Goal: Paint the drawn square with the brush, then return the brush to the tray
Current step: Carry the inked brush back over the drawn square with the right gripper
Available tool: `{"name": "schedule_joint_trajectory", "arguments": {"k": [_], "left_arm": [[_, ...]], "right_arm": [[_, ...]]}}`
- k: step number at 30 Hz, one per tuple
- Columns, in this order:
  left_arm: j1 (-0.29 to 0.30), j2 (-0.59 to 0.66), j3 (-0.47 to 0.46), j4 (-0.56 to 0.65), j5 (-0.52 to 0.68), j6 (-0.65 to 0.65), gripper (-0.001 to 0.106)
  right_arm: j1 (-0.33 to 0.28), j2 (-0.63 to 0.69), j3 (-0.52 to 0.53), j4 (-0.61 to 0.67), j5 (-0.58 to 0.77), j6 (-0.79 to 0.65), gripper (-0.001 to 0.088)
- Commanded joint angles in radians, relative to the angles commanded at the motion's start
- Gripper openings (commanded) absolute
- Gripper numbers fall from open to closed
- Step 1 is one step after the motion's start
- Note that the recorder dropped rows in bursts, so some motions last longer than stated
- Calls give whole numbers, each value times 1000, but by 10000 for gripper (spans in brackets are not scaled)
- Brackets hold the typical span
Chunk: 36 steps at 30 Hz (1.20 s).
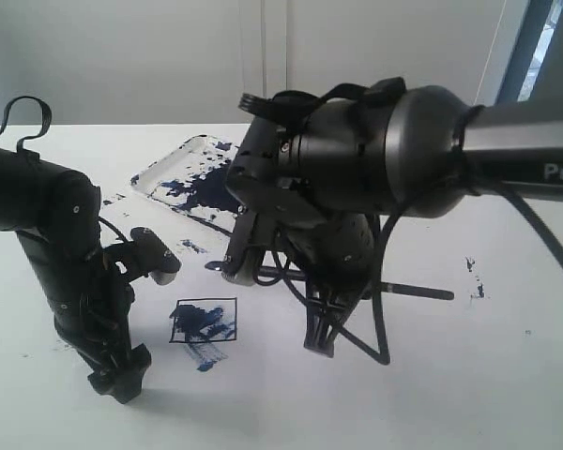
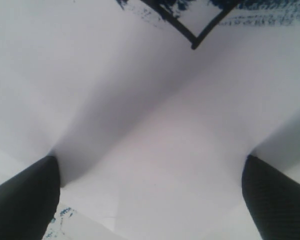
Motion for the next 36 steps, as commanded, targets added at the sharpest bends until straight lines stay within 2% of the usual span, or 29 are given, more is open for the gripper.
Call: {"name": "schedule_joint_trajectory", "arguments": {"k": [11, 19, 29, 36], "left_arm": [[0, 0, 0, 0, 0, 0, 985], [0, 0, 0, 0, 0, 0, 985], [0, 0, 0, 0, 2, 0, 985], [0, 0, 0, 0, 4, 0, 985]], "right_arm": [[27, 0, 32, 1, 0, 3, 0], [40, -46, 32, -56, 0, 36, 0], [66, -73, 32, 24, 0, 34, 0], [81, -50, 32, 24, 0, 32, 0]]}}
